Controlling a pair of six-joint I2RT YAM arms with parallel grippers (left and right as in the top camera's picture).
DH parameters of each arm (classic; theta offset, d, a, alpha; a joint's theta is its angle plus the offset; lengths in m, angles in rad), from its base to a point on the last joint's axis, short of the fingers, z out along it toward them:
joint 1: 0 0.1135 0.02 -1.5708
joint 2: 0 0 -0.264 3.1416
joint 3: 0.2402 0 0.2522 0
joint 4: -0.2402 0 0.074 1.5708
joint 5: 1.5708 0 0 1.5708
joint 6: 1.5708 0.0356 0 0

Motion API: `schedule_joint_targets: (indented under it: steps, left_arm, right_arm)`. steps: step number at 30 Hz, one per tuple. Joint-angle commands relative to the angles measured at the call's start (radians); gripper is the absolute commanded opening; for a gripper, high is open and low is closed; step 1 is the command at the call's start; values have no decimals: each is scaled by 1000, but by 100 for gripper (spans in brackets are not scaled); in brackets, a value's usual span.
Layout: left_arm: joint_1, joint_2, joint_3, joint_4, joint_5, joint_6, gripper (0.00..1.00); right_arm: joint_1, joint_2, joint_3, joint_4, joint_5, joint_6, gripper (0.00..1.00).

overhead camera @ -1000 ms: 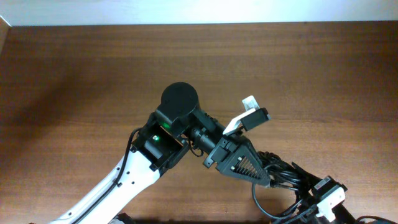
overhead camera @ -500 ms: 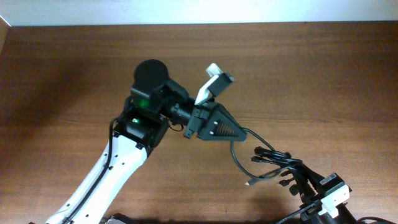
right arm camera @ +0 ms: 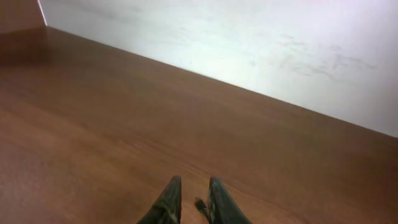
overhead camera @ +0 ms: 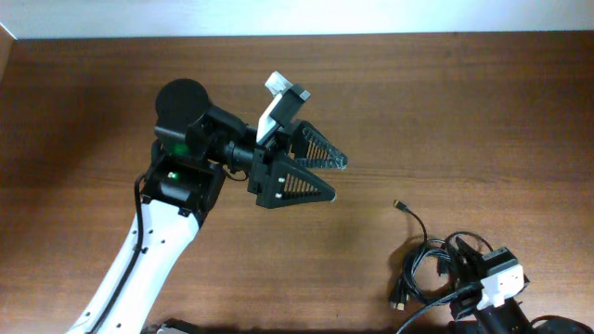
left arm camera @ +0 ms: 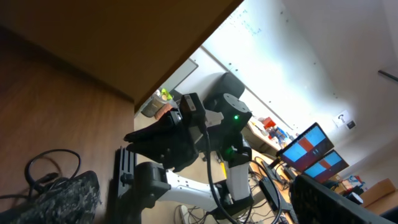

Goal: Untangle cables
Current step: 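Grasp the dropped cable bundle with the right gripper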

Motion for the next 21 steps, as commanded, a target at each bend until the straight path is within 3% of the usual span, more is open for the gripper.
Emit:
schedule_joint_targets:
  steps: [1, 4, 5, 6, 7, 13, 14, 16, 17, 21]
  left_arm:
    - [-8, -16, -13, 2, 2, 55, 99]
    - [-8, -16, -43, 2, 2, 79, 99]
    - [-8, -16, -55, 2, 2, 94, 99]
    - [-8, -16, -87, 2, 2, 121, 99]
    - [-8, -16, -103, 2, 0, 122, 99]
    - [-8, -16, -223, 2, -91, 143, 99]
    - [-8, -16, -230, 2, -105, 143, 99]
    - [-8, -16, -230, 0, -132, 143, 99]
    - [-8, -16, -230, -13, -156, 143, 99]
    - [-8, -16, -230, -268, -415, 260, 99]
  right_arm:
    - [-3, -6, 5, 12, 13, 42, 13]
    - [-3, -6, 5, -1, 11, 71, 22]
    - [-3, -6, 5, -4, 7, 89, 34]
    - [-3, -6, 5, -8, -7, 145, 54]
    - [-3, -6, 5, -11, -12, 169, 59]
    - [-3, 132, 5, -41, -147, 368, 66]
    - [-3, 182, 8, -41, -161, 368, 72]
    - [-3, 333, 32, -47, -198, 368, 96]
    - [-3, 391, 49, -55, -206, 367, 99]
    - [-3, 635, 164, -161, -194, 348, 99]
